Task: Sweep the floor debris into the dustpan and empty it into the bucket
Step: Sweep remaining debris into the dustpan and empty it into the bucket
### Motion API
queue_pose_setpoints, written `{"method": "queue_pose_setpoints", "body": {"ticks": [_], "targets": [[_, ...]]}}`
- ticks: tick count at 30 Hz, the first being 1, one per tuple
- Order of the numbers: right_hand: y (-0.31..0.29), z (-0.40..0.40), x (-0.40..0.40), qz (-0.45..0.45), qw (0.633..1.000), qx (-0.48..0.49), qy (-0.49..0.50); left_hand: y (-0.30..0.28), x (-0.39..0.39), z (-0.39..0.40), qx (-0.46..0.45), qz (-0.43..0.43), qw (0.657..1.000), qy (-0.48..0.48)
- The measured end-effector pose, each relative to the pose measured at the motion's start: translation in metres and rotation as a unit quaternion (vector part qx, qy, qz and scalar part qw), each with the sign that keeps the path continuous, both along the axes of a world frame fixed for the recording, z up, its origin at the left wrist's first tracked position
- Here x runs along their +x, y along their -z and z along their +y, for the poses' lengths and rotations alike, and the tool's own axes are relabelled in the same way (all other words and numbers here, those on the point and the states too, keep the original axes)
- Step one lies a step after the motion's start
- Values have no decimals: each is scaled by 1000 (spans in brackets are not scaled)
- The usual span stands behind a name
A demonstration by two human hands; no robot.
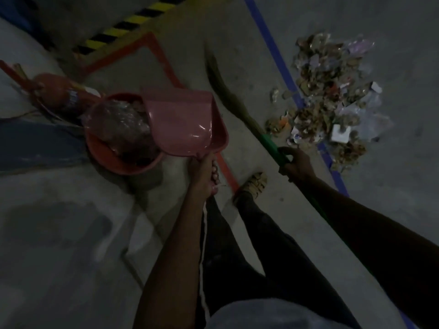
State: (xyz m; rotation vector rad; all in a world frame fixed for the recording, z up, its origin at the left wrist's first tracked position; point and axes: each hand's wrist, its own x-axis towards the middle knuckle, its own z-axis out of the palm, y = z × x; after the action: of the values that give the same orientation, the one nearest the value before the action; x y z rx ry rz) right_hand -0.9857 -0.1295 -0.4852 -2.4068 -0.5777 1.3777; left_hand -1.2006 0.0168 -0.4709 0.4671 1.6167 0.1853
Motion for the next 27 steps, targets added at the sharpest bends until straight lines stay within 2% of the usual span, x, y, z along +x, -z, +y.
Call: {"method": "queue_pose_setpoints", "body": {"ticks": [7, 11, 13, 19, 24, 27], "targets": [[160, -9, 27, 106, 991, -72, -28, 123, 53, -24, -8, 53, 999, -4], [236, -19, 47, 120, 986, -77, -83, 195, 77, -29, -21, 73, 997, 25], [265, -35, 60, 90, 989, -73, -87, 223, 89, -33, -39, 77, 995, 45], [319, -98, 103, -25, 997, -69, 12, 280, 129, -54, -28, 74, 992, 99], [328, -138, 126, -137, 986, -82, 37, 292, 164, -66, -4, 74, 983, 166], [319, -154, 125, -201, 976, -46, 69, 300, 179, -67, -5, 64, 980, 187]]}}
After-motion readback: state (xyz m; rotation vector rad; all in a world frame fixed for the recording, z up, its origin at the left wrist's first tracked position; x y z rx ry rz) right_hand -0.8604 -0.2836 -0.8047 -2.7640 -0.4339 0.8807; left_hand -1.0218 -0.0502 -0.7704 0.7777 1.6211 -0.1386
